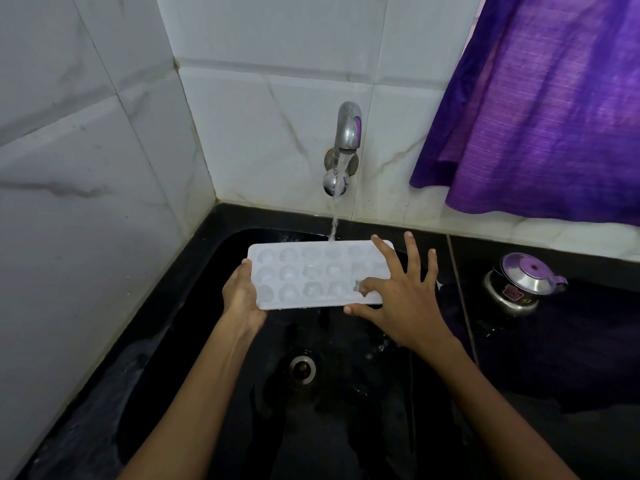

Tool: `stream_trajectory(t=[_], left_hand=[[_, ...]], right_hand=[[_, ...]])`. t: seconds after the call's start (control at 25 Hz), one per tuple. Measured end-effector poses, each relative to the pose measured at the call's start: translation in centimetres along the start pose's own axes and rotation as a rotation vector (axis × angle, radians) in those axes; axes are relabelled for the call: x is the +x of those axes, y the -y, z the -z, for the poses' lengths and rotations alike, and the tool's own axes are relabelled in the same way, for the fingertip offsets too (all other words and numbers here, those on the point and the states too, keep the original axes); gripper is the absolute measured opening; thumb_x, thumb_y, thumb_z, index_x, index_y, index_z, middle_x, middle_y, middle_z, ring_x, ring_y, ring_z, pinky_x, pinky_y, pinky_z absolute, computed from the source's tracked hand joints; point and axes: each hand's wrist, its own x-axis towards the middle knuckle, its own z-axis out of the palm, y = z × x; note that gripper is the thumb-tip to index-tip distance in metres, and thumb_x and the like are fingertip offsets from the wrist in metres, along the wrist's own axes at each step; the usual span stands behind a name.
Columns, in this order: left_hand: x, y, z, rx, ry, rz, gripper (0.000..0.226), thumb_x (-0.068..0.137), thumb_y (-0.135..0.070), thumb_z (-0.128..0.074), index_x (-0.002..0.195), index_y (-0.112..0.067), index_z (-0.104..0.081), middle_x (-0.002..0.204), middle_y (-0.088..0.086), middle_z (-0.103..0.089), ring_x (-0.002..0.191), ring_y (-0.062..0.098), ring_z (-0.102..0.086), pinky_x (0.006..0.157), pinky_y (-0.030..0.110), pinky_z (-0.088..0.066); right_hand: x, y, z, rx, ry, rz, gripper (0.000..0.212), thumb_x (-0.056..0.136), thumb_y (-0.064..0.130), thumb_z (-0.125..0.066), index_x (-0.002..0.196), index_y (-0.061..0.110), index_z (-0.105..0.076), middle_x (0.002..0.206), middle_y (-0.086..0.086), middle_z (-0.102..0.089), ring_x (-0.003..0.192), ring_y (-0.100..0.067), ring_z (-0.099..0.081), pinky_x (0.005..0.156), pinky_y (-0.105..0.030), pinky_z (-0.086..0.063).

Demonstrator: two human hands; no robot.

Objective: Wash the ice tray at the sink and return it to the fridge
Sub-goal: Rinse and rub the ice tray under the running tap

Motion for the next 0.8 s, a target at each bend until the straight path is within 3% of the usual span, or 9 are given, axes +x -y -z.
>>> stream_trajectory(t=[0.2,0.32,0.48,0.6,0.72,0.8], left_hand=[[-0.1,0.3,-0.3,-0.010,0.007,0.012,0.025,0.098,-0.029,-0.045,0.101,-0.010,-0.062,0.097,0.011,-0.069,0.086,0.032,-0.067,0.072,0.048,-0.056],[-0.2,0.4,-0.5,-0.011,0.006,0.022,0.024,0.098,-0.029,-0.045,0.096,-0.012,-0.062,0.096,0.011,-0.069,0.083,0.031,-0.067,0.072,0.047,-0.056],[-0.2,0.8,-0.7,0.001,0.017,0.029,0.027,0.099,-0.030,-0.044,0.107,-0.010,-0.061,0.093,0.010,-0.069,0.082,0.030,-0.067,0.062,0.042,-0.056],[-0.5,1.2,-1.0,0.009,0.026,0.037,0.031,0.099,-0.031,-0.044,0.111,-0.008,-0.061,0.097,0.011,-0.069,0.086,0.033,-0.067,0.067,0.044,-0.057],[-0.7,1.4,-1.6,0.028,0.042,0.048,0.033,0.098,-0.032,-0.045,0.112,-0.007,-0.062,0.104,0.014,-0.069,0.095,0.036,-0.067,0.079,0.050,-0.055],[-1.0,1.5,-2.1,0.030,0.052,0.052,0.030,0.098,-0.032,-0.044,0.106,-0.010,-0.063,0.101,0.013,-0.069,0.092,0.035,-0.067,0.080,0.049,-0.055]], right_hand=[[-0.2,-0.3,-0.1,-0.015,-0.053,0.000,0.049,0.070,0.074,-0.037,0.075,0.039,-0.071,0.148,-0.007,-0.039,0.138,-0.034,-0.007,0.109,-0.046,0.011],[-0.6,-0.6,0.0,0.013,-0.036,-0.020,0.048,0.070,0.074,-0.039,0.078,0.038,-0.070,0.150,-0.005,-0.036,0.140,-0.033,-0.003,0.109,-0.049,0.008],[-0.5,-1.0,1.2,0.055,0.017,-0.086,0.056,0.060,0.085,-0.039,0.076,0.038,-0.065,0.153,0.004,-0.029,0.143,-0.025,0.006,0.110,-0.048,0.015],[0.5,-1.2,2.5,0.102,0.054,-0.178,0.067,0.057,0.090,-0.035,0.091,0.038,-0.058,0.152,0.007,-0.022,0.144,-0.020,0.010,0.111,-0.050,0.015],[2.1,-0.9,2.3,0.099,0.179,-0.148,0.077,0.059,0.091,-0.023,0.112,0.044,-0.054,0.156,0.007,-0.012,0.143,-0.019,0.021,0.109,-0.053,0.018],[3.3,-0.6,1.7,0.075,0.239,-0.114,0.083,0.059,0.091,-0.017,0.118,0.047,-0.053,0.158,0.007,-0.008,0.142,-0.021,0.023,0.109,-0.057,0.018]])
